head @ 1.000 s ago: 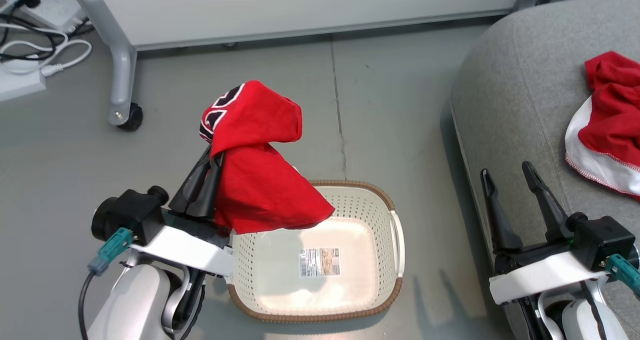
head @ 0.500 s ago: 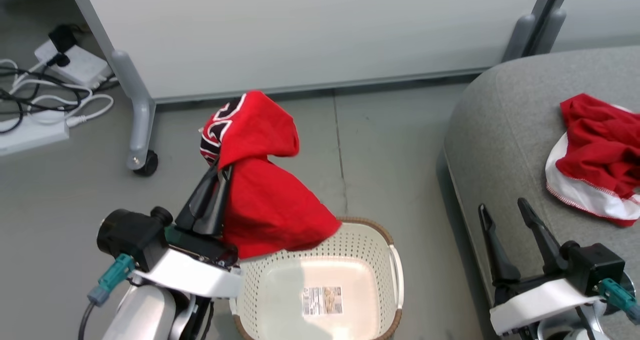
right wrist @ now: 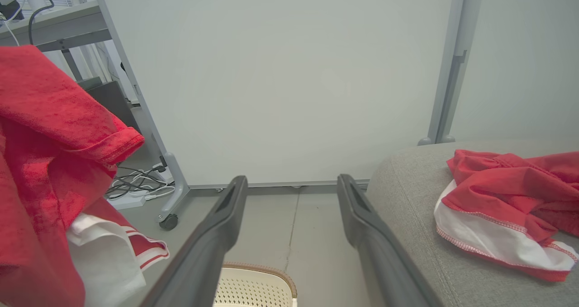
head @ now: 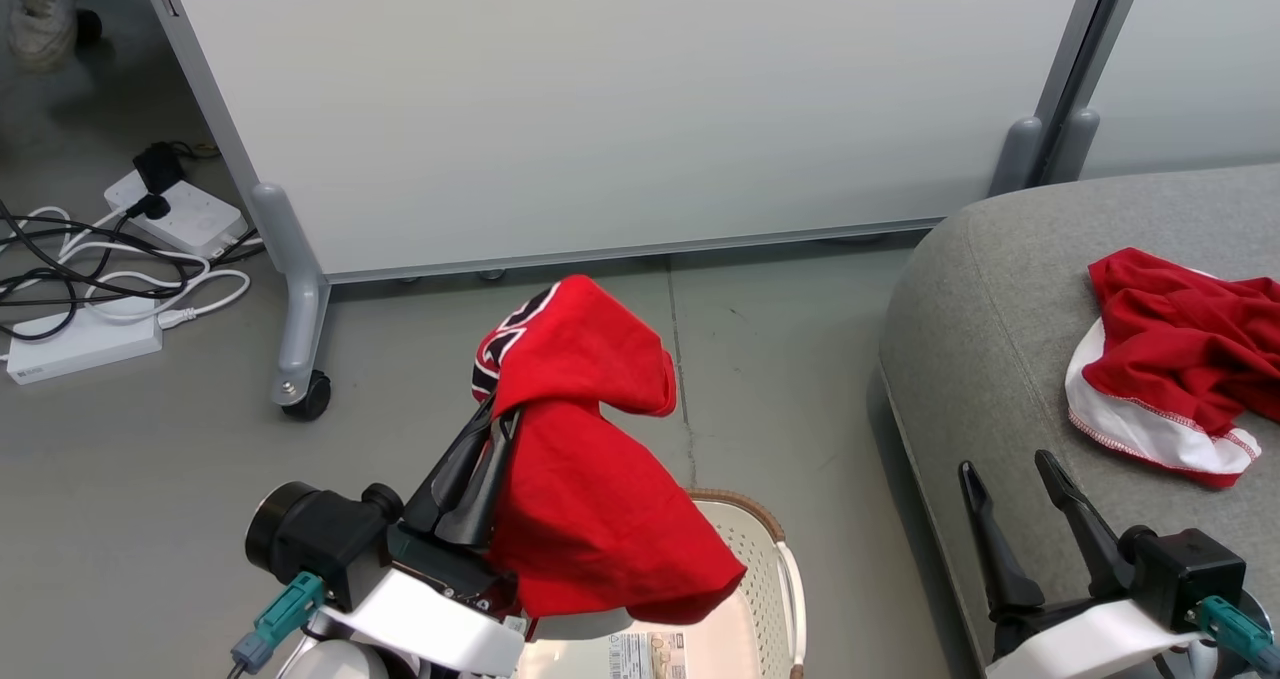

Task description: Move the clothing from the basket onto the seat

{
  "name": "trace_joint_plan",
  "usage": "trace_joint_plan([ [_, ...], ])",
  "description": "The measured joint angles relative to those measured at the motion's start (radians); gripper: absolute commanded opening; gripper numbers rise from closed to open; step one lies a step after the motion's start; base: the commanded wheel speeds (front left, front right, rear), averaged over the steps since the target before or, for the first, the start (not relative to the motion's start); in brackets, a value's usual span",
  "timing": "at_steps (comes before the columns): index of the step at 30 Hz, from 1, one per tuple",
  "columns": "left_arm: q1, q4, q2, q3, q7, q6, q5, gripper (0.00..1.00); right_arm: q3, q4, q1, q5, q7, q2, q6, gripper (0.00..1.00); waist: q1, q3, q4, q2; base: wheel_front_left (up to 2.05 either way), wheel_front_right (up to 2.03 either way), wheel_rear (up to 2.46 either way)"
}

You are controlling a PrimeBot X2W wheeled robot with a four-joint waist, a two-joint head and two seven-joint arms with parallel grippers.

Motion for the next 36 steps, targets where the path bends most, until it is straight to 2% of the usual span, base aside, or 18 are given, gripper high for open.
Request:
trace_joint_plan([
  [26, 0.019, -0.025, 0.02, -0.015, 0.007, 0.011, -0.011, 0.0, 0.008, -0.017, 0.015, 0.034, 0.001, 0.0, 0.0, 1.0, 0.0, -0.018, 0.005, 0.0, 0.0, 0.0, 0.0],
  [32, 0.018, -0.027, 0.024, -0.019, 0.007, 0.011, -0.011, 0.0, 0.134, -0.011, -0.068, 0.101, -0.021, -0.001, 0.0, 1.0, 0.0, -0.014, 0.013, 0.0, 0.0, 0.0, 0.0],
  [35, 0.016, -0.032, 0.024, -0.021, 0.007, 0.01, -0.019, 0.0, 0.244, 0.007, -0.133, 0.156, -0.033, 0.0, 0.0, 1.0, 0.0, -0.009, 0.018, 0.0, 0.0, 0.0, 0.0],
  [36, 0.012, -0.033, 0.024, -0.024, 0.007, 0.009, -0.02, 0.0, 0.318, 0.019, -0.178, 0.197, -0.046, 0.0, 0.0, 1.0, 0.0, -0.005, 0.024, 0.0, 0.0, 0.0, 0.0],
])
